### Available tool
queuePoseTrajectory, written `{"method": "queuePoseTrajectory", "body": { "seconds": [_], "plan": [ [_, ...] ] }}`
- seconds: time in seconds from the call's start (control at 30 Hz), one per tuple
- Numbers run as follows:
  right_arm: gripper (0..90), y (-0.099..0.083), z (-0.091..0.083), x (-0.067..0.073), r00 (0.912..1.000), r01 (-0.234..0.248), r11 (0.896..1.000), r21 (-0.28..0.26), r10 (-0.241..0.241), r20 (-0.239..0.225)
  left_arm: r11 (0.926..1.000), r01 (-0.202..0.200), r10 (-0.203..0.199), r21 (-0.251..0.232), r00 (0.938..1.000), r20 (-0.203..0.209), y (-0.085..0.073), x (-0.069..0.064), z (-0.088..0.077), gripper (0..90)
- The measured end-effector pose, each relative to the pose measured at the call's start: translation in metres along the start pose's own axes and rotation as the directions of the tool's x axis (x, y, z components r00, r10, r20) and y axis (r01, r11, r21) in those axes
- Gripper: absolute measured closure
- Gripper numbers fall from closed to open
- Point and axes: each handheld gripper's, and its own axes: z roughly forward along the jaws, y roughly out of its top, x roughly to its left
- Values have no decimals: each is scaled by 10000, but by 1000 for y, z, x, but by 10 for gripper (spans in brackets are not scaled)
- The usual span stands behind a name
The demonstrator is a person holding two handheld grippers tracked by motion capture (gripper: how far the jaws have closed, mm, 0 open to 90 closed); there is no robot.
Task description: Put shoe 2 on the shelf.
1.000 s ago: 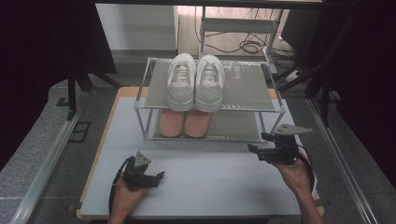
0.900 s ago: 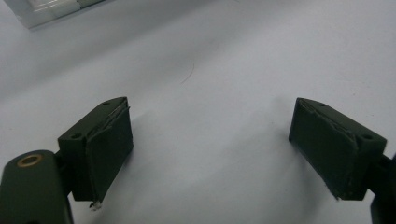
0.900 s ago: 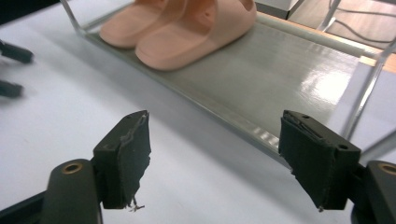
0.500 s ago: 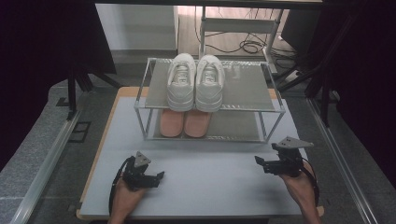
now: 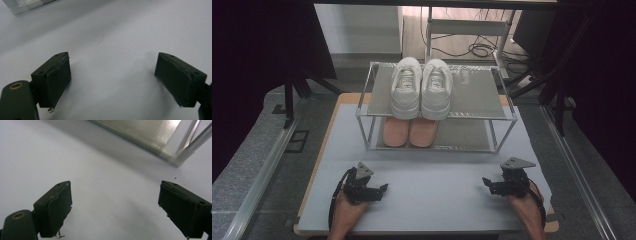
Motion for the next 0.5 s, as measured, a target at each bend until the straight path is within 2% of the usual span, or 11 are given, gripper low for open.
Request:
{"method": "queuePoseTrajectory", "body": {
  "seconds": [0.17,0.27,0.5],
  "plan": [
    [117,-9,15,3,10000,42,9993,379,-42,-11,10000,37,-37,-39,10000,-11,0,0,0,135],
    [96,-14,19,0,9984,-496,9988,63,497,-274,10000,35,-35,-51,10000,-15,0,-1,0,135],
    [95,-15,19,1,9988,-463,9989,23,463,-175,10000,33,-33,-53,10000,-16,0,-1,0,137]
  ]
}}
